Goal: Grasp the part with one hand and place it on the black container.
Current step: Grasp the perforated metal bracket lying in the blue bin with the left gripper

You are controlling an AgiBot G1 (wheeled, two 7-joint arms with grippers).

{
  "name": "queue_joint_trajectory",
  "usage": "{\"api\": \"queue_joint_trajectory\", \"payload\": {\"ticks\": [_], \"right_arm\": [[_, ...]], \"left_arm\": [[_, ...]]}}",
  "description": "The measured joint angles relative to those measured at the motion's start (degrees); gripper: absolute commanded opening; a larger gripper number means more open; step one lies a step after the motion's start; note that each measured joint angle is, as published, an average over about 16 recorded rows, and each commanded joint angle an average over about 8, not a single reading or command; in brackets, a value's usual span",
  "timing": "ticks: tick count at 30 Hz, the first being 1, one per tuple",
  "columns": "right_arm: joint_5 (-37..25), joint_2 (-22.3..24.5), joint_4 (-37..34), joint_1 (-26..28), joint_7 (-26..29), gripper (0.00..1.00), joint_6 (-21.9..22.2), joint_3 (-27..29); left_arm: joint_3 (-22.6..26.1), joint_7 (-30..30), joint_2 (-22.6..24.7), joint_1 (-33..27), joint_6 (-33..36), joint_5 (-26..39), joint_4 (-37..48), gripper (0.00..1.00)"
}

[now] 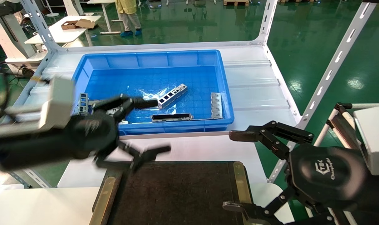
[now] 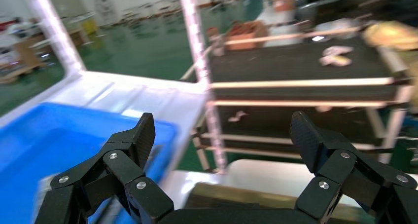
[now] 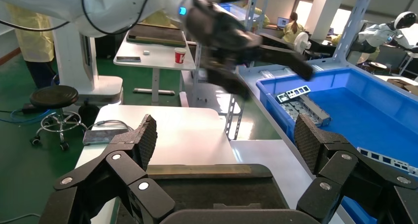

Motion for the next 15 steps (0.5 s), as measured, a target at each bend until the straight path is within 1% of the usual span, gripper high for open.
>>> {"api": "queue_joint_trajectory", "payload": {"ticks": [6,15], "right_arm": [[0.02,0.01,0.0,0.01,-0.01,1.0,0.01,-0.03],[0.04,0.03,0.0,0.02,-0.03,1.0,0.03,-0.06]], "left_arm": [[2.62,2.46,6.0,-6.18,-3.87,6.17,9.5,1.0],[5.8,8.61,15.58,-14.11,-9.36,13.1,26.84,1.0]]}}
